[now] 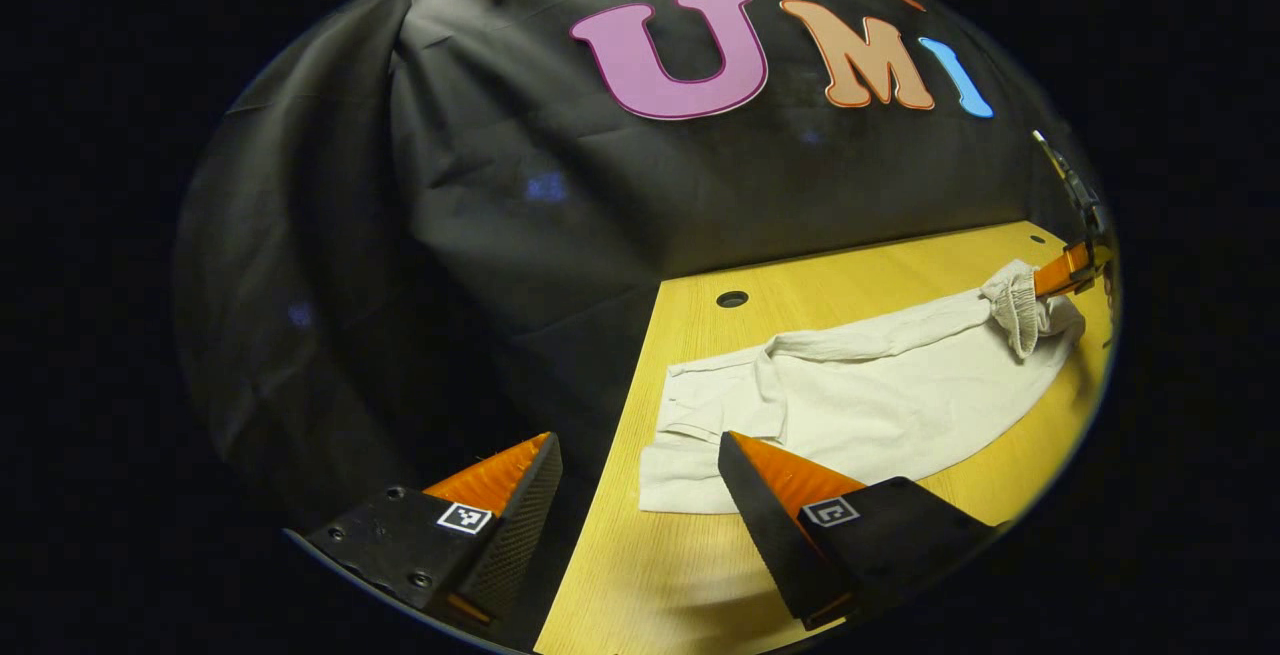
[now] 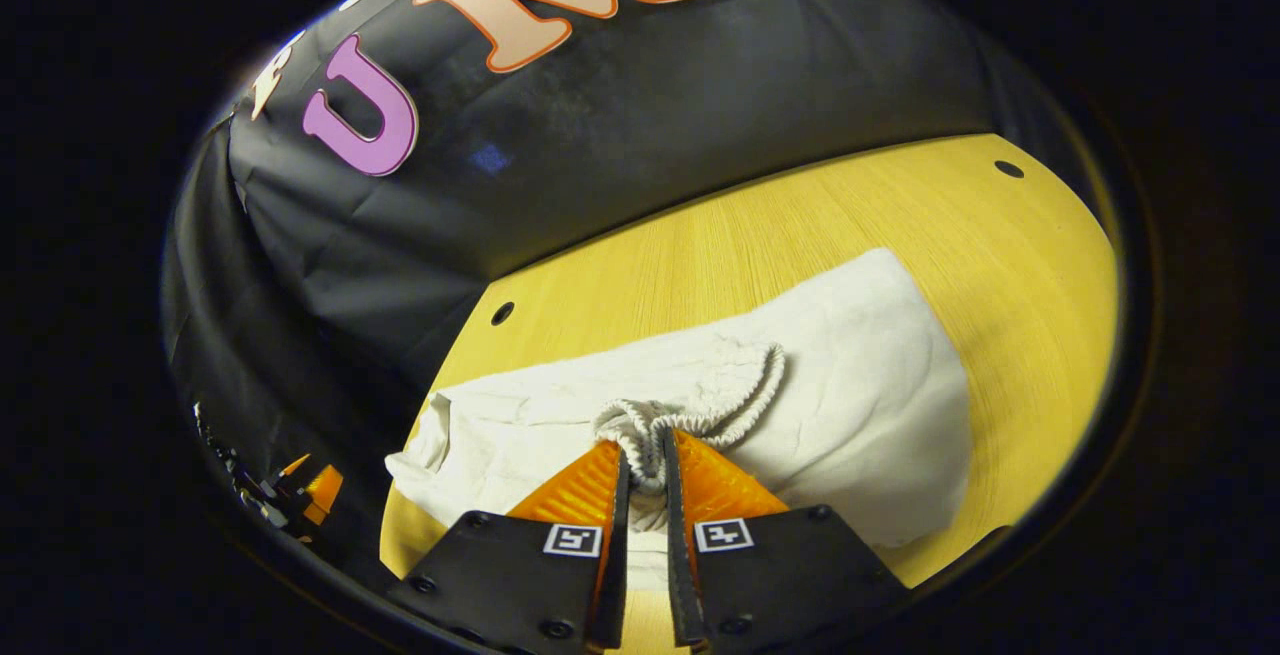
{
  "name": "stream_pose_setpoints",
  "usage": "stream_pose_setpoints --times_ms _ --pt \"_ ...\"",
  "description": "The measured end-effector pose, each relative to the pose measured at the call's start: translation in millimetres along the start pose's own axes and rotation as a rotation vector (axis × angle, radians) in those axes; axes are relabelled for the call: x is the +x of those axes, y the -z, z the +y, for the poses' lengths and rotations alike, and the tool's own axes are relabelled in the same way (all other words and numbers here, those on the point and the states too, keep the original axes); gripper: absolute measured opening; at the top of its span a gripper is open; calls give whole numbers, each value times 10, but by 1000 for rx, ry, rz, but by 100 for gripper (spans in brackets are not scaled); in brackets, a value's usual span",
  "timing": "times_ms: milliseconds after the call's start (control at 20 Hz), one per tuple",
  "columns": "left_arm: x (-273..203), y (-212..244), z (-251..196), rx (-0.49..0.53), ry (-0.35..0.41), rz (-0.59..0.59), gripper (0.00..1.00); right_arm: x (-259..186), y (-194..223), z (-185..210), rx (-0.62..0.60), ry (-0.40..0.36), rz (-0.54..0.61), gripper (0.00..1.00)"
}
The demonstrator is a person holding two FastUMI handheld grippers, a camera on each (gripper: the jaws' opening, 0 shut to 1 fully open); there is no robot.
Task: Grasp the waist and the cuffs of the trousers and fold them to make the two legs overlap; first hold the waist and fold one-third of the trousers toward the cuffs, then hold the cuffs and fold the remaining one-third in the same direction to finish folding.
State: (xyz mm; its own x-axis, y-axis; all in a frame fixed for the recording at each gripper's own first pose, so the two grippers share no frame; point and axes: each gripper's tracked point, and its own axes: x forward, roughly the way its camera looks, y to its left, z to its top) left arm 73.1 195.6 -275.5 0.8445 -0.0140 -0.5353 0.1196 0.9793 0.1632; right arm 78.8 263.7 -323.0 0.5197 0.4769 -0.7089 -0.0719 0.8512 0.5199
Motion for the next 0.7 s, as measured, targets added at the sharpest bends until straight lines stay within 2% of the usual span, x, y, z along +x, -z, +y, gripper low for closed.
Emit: stream_pose_setpoints --times_ms 50,100,150,250,300,350,400,450,700 --pt "30 13 2 -4 2 3 96 -28 8 52 1 -15 3 14" --pt "62 40 9 -7 5 7 96 -63 4 119 2 -44 4 20" --pt "98 66 5 -11 9 12 96 -121 15 211 -2 -67 0 44" --pt "178 130 -17 -19 22 24 96 -200 -10 240 -36 -67 -31 100" --pt "227 155 -35 -23 28 28 96 -202 -48 208 -55 -57 -49 96" --pt "270 171 -39 -34 35 31 96 -273 -100 205 -67 -50 -59 96" --pt "329 195 -60 -51 46 34 96 -316 -129 203 -77 -44 -65 89" --pt "358 227 -79 -73 61 46 96 -352 -135 194 -88 -36 -70 96" --pt "699 489 -125 -188 85 117 96 -565 -203 101 -137 10 -100 96"
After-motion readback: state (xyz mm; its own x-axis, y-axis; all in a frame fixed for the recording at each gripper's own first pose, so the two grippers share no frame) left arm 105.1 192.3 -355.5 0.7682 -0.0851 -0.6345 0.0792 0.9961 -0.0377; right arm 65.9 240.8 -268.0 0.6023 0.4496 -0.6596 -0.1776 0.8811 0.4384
